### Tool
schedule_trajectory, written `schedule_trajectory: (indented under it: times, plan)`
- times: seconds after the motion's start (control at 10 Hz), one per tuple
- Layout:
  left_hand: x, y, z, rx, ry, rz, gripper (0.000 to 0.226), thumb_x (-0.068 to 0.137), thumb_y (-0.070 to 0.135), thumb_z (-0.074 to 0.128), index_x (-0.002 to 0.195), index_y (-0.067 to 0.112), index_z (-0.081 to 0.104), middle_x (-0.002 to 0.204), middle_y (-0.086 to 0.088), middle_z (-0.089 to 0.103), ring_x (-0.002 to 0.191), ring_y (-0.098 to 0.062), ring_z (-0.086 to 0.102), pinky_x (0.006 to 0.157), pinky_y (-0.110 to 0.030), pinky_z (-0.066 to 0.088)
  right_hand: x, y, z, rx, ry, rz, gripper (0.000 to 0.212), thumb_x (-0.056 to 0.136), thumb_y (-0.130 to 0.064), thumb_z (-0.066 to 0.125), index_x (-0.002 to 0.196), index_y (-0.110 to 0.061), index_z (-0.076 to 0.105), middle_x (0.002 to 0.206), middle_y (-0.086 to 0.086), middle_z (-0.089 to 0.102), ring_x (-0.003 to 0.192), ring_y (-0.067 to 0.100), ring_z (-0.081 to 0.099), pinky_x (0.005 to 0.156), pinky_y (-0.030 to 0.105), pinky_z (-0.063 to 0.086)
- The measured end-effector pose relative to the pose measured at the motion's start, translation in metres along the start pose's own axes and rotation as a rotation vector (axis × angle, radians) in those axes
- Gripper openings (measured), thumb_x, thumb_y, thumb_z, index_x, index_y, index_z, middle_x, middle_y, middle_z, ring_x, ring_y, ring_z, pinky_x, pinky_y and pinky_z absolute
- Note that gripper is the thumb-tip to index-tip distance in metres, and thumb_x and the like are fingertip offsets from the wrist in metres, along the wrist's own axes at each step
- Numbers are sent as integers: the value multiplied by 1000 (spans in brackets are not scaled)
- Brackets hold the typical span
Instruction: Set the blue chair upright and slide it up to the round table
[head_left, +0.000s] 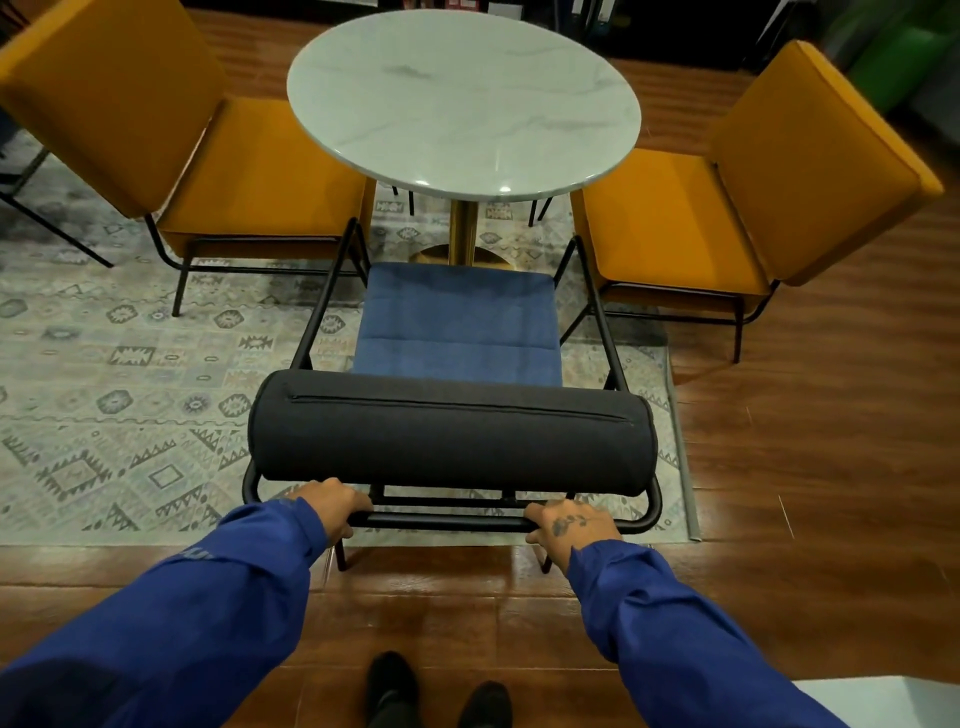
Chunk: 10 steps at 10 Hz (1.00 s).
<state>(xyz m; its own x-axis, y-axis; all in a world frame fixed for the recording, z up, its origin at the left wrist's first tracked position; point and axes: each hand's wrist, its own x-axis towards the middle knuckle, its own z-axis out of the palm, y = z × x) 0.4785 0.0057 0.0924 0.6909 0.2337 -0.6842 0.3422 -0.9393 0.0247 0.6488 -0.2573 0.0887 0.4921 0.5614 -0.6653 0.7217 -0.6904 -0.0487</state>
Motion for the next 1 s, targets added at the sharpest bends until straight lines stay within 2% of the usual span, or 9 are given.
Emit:
schedule_trajectory:
  times: [0.1, 0.3, 0.5, 0.8, 0.9, 1.0]
  plan:
    - [-2, 1, 2, 16, 16, 4, 44, 93, 19, 53, 137, 25, 47, 131, -6, 60, 121, -25, 57, 100, -33, 45, -1, -1, 1, 26, -20, 21, 35, 97, -39, 44, 130, -29, 44, 127, 10, 57, 118, 35, 53, 98, 56, 39]
    - [-7, 2, 3, -45, 39, 7, 34, 92, 18, 53, 126, 23, 54, 121, -6, 65, 110, -24, 62, 94, -33, 51, -6, 5, -2, 120, -37, 24, 40, 98, -40, 43, 137, -31, 43, 136, 6, 52, 127, 32, 46, 107, 57, 31]
    - [-7, 13, 1, -43, 74, 52, 32, 93, 35, 49, 123, 24, 55, 119, -4, 65, 109, -22, 61, 93, -33, 49, -15, 9, 2, 136, -15, 24, 42, 100, -41, 36, 142, -36, 36, 142, 5, 46, 134, 32, 37, 110, 65, 15]
    - [-13, 20, -6, -26, 54, 32, 32, 95, 33, 47, 124, 22, 55, 120, -5, 65, 110, -23, 61, 96, -35, 50, -16, 8, -3, 134, -34, 32, 41, 100, -42, 36, 141, -35, 38, 141, 4, 47, 132, 31, 40, 109, 64, 18]
    - [-18, 21, -11, -61, 56, -4, 31, 93, 34, 50, 121, 23, 57, 118, -4, 65, 106, -22, 62, 93, -35, 51, -19, 9, -11, 178, -15, 12, 42, 98, -44, 39, 138, -32, 43, 139, 4, 50, 128, 29, 45, 109, 53, 31]
    - [-23, 21, -33, -71, 103, -27, 28, 91, 37, 51, 115, 27, 59, 115, -3, 66, 103, -23, 63, 89, -36, 52, -20, 12, -35, 249, 19, -42, 45, 96, -43, 46, 138, -29, 45, 136, 6, 52, 124, 28, 49, 102, 41, 41]
